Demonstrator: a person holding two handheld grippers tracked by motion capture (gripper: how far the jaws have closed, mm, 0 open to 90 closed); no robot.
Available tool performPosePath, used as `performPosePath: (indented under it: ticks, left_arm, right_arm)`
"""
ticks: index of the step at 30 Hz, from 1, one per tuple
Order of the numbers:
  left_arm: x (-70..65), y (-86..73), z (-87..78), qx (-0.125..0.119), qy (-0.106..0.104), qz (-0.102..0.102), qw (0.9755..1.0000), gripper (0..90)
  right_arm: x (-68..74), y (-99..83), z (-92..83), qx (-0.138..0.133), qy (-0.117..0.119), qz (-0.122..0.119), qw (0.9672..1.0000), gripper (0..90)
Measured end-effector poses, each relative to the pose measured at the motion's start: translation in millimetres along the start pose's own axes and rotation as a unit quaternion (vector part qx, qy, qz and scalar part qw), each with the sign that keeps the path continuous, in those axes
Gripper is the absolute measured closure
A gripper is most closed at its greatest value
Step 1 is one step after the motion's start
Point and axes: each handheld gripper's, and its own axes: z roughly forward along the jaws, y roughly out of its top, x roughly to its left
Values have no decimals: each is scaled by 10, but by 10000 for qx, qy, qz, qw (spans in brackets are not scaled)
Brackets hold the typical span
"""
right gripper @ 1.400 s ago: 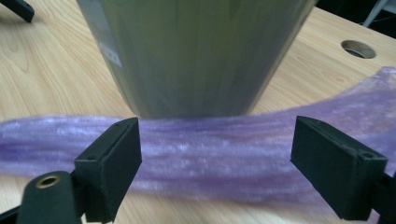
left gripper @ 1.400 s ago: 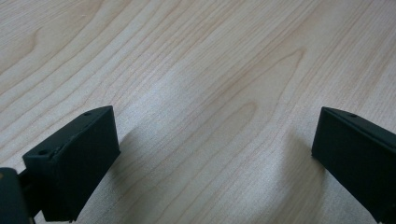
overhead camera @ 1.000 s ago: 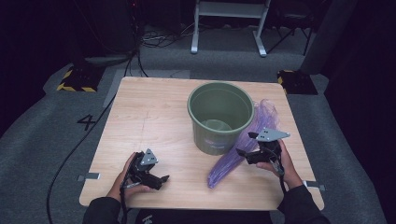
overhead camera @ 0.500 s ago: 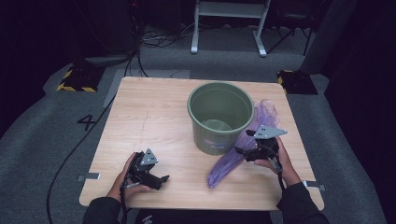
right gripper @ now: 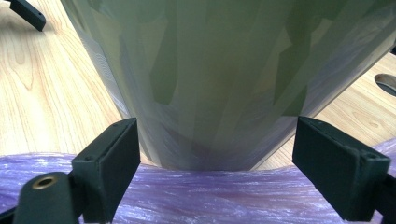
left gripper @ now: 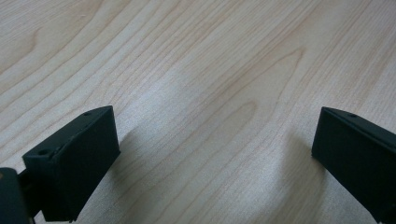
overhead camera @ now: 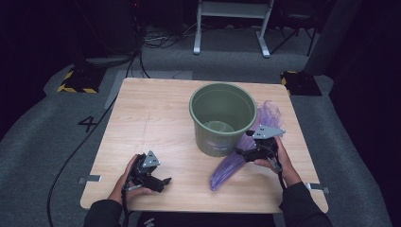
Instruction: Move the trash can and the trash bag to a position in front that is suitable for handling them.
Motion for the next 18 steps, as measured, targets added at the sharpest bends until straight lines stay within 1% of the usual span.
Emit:
performPosePath:
  ticks: [2,5,8,9,12,13,14,15,16,18]
  left_arm:
    - [1,0,0,2,-1,4,10000,3]
    - [1,1,-1,9,-1,7,10000,3]
    - [1,1,-1,9,-1,3,10000,3]
    - [1,1,-1,9,-1,8,10000,3]
    - [0,0,0,-1,1,3,10000,3]
    - [1,1,-1,9,-1,4,10000,3]
    - [1,1,-1,10,-1,5,10000,2]
    - [1,1,-1,10,-1,5,10000,3]
    - [1,1,-1,10,-2,6,10000,3]
    - [1,1,-1,8,-2,6,10000,3]
  right_arm:
    - [9,25,26,-41,71,-21,10000,151]
    - [36,49,44,-44,97,-71,9999,151]
    - [114,88,91,-55,207,-184,9996,157]
    - [131,94,96,-49,202,-234,9995,157]
    - [147,90,84,-63,218,-242,9994,173]
    - [147,82,69,-83,211,-252,9994,179]
    - [133,52,23,-78,134,-227,9996,180]
    - [133,52,23,-78,134,-227,9996,180]
    - [83,1,-52,-96,21,-154,9998,225]
    - [33,-44,-113,-64,-108,-63,9999,252]
